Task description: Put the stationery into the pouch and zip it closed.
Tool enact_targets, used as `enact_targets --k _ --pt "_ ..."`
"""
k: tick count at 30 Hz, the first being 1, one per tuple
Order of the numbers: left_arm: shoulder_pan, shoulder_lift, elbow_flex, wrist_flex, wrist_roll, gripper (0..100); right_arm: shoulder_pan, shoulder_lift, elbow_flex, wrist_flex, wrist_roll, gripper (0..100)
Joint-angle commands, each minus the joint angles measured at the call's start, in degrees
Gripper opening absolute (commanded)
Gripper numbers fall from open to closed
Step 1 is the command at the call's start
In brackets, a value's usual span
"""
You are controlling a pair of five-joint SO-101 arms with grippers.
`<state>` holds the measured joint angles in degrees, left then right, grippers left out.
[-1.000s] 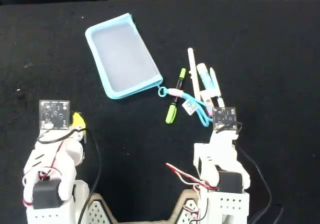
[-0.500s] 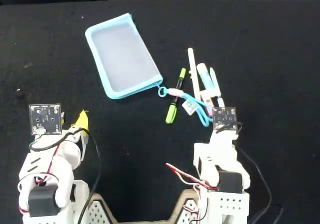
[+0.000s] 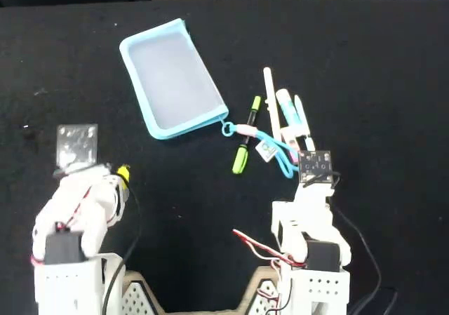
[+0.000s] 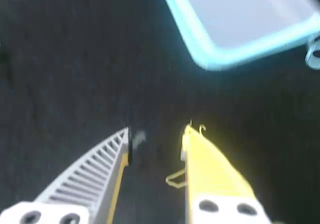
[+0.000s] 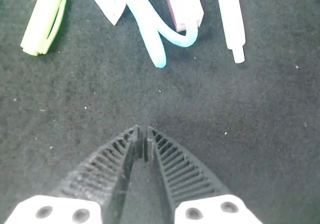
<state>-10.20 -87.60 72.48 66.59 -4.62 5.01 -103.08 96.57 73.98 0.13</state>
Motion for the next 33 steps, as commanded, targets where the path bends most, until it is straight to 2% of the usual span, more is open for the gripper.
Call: enact_targets --k 1,6,13,33 --pt "0.2 12.4 -5.7 -3.6 0.4 18 0.4 -5.7 0.0 0.4 0.4 1.2" --pt "0.6 18.2 -3.5 -7.7 0.5 18 0.4 -5.7 0.0 0.4 0.4 1.2" --pt "0.1 17.1 5.1 -15.7 0.6 18 0.4 -5.7 0.0 0.4 0.4 1.2" --pt "0.0 9.5 8.8 -14.4 0.7 18 0.4 -5.7 0.0 0.4 0.4 1.2"
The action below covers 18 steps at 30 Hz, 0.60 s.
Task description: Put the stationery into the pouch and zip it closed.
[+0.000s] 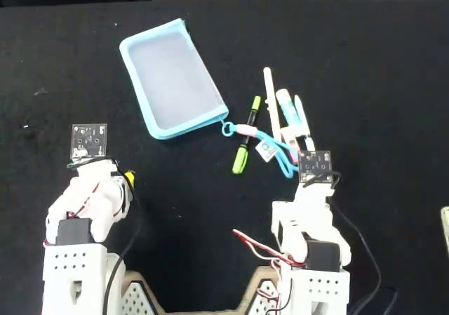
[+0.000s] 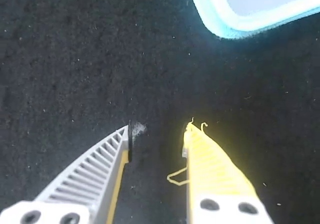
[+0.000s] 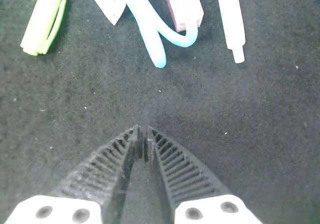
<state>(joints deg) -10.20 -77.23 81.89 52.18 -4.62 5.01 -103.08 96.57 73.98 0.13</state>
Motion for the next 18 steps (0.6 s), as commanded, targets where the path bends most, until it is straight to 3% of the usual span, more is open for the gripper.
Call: enact_targets --k 1,18 --pt "0.0 -0.9 -0.6 -0.1 1.1 18 0.4 -5.7 0.0 0.4 0.4 1.2" --pt "0.0 -0.8 -0.6 0.1 2.1 18 0.4 -5.7 0.0 0.4 0.4 1.2"
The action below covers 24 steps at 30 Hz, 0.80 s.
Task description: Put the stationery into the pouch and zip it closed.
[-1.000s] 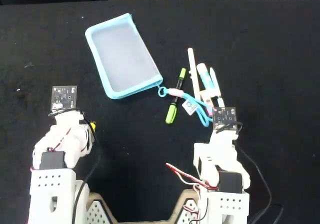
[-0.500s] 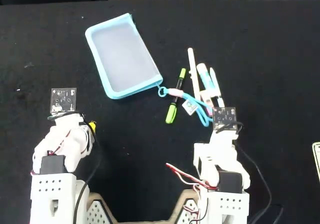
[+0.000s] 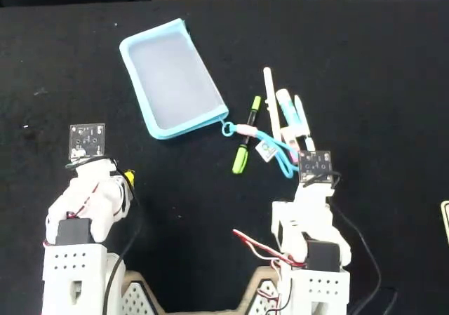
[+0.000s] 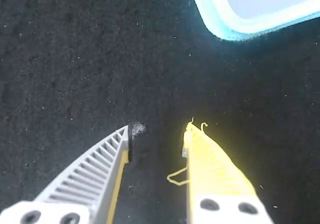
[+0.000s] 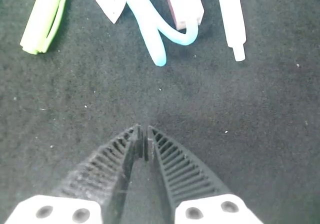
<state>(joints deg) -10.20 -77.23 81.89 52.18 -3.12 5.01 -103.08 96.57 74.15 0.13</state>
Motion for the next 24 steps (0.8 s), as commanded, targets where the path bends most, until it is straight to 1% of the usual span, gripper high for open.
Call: enact_targets --k 1,12,16,22,24 --pt "0.0 -0.8 -0.6 0.1 0.6 18 0.4 -5.7 0.0 0.3 0.4 1.2" --pt "0.0 -0.5 -0.7 0.2 0.6 18 0.5 -5.7 0.0 0.3 0.4 1.5" --pt "0.0 -0.4 -0.6 0.2 1.0 18 -0.9 -5.7 0.0 -0.9 0.1 1.5" --pt "0.0 -0.4 -0.4 0.2 1.0 18 -2.3 -5.7 0.0 0.8 0.1 1.4" --pt "0.0 -0.9 0.5 0.2 0.7 18 -3.1 -5.7 0.0 -0.8 0.4 1.5"
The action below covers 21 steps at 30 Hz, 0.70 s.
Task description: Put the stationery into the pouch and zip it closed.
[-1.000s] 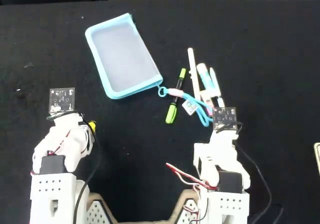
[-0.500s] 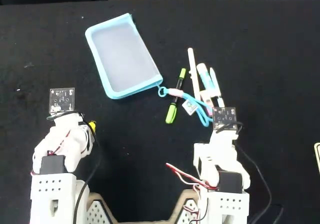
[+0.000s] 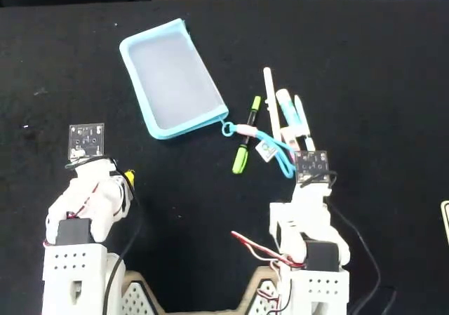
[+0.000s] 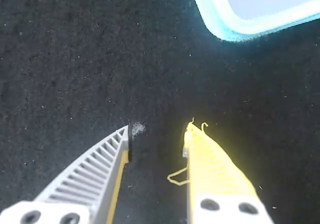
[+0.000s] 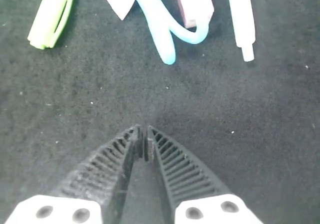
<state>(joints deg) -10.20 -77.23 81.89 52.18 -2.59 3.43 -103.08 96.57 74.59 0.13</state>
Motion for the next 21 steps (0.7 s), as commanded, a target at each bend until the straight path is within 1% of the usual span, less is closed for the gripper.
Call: enact_targets --k 1,5,7,8,10,12,13,16,21 --pt "0.0 -0.9 0.7 0.2 0.2 18 -1.8 -5.7 0.0 -4.4 0.5 1.5" --pt "0.0 -0.9 0.8 0.1 0.2 18 -1.1 -5.7 -0.1 -23.6 0.5 1.5" --pt "0.0 -0.9 0.8 0.1 0.2 18 -1.2 -5.7 -0.1 -30.3 2.1 1.5" --pt "0.0 -0.9 0.8 0.0 0.2 18 -1.8 -5.7 -0.1 -32.4 4.6 1.5" --pt "0.0 -0.9 0.9 -0.3 0.1 18 -3.6 -5.7 -0.1 -35.3 12.7 1.5" --pt "0.0 -0.9 0.9 -0.3 0.1 18 -5.1 -5.7 -0.6 -37.2 20.5 1.5" --pt "0.0 -0.9 0.9 -0.3 0.1 18 -6.0 -5.7 -1.0 -37.6 22.4 1.5" --pt "0.0 -0.9 1.0 -0.3 0.1 18 -7.1 -5.7 -4.8 -35.6 22.1 1.6" --pt "0.0 -0.9 1.0 -0.4 0.1 18 -7.4 -5.7 -17.0 -27.8 21.9 1.6"
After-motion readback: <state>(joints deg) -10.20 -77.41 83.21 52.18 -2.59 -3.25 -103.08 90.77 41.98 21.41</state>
